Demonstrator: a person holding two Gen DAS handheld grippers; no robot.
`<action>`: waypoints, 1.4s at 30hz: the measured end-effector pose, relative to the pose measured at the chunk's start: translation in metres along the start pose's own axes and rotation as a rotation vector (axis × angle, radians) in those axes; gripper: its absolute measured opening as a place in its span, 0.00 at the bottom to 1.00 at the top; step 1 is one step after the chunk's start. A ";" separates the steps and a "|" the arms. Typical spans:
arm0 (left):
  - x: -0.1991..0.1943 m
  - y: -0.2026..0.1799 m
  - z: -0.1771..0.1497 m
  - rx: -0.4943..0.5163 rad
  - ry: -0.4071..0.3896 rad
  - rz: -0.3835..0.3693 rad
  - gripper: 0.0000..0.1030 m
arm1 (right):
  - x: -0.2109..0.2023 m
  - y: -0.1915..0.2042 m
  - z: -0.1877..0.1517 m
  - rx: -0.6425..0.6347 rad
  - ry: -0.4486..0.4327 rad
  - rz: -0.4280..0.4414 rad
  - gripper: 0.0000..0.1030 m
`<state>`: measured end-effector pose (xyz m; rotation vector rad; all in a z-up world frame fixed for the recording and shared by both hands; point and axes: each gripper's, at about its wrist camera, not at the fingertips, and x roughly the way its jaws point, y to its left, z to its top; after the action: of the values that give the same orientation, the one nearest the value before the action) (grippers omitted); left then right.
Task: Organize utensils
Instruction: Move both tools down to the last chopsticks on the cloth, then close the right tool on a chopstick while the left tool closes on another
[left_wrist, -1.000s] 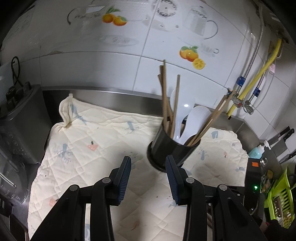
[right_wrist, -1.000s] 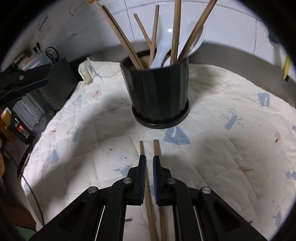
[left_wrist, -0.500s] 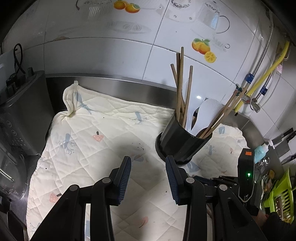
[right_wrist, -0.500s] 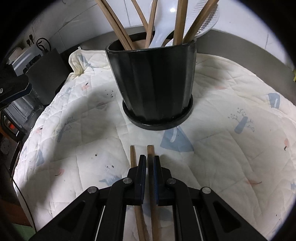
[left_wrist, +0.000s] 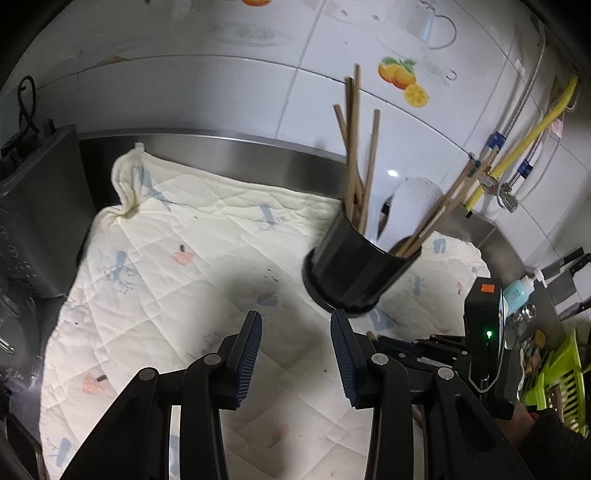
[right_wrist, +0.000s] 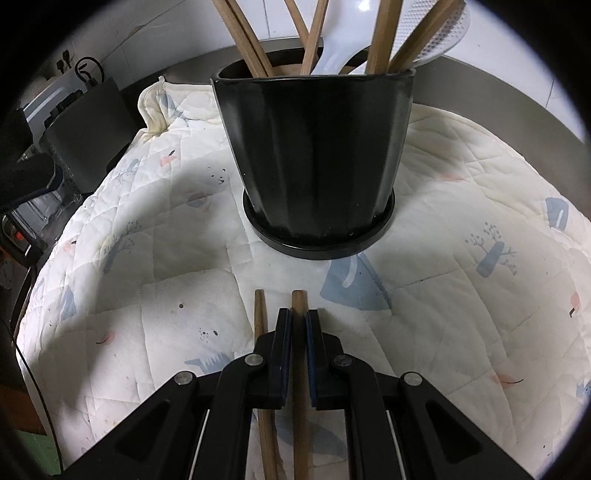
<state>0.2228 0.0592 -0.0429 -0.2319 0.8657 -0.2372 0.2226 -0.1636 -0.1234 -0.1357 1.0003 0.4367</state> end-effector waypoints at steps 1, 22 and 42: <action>0.002 -0.003 -0.001 0.002 0.007 -0.006 0.41 | -0.002 -0.001 0.000 0.007 -0.008 -0.005 0.09; 0.084 -0.079 -0.037 0.044 0.206 -0.137 0.37 | -0.127 -0.047 -0.011 0.143 -0.302 -0.069 0.09; 0.150 -0.105 -0.051 -0.036 0.307 0.012 0.23 | -0.205 -0.055 -0.044 0.176 -0.488 -0.098 0.09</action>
<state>0.2654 -0.0906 -0.1522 -0.2266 1.1761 -0.2499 0.1163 -0.2872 0.0190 0.0787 0.5447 0.2705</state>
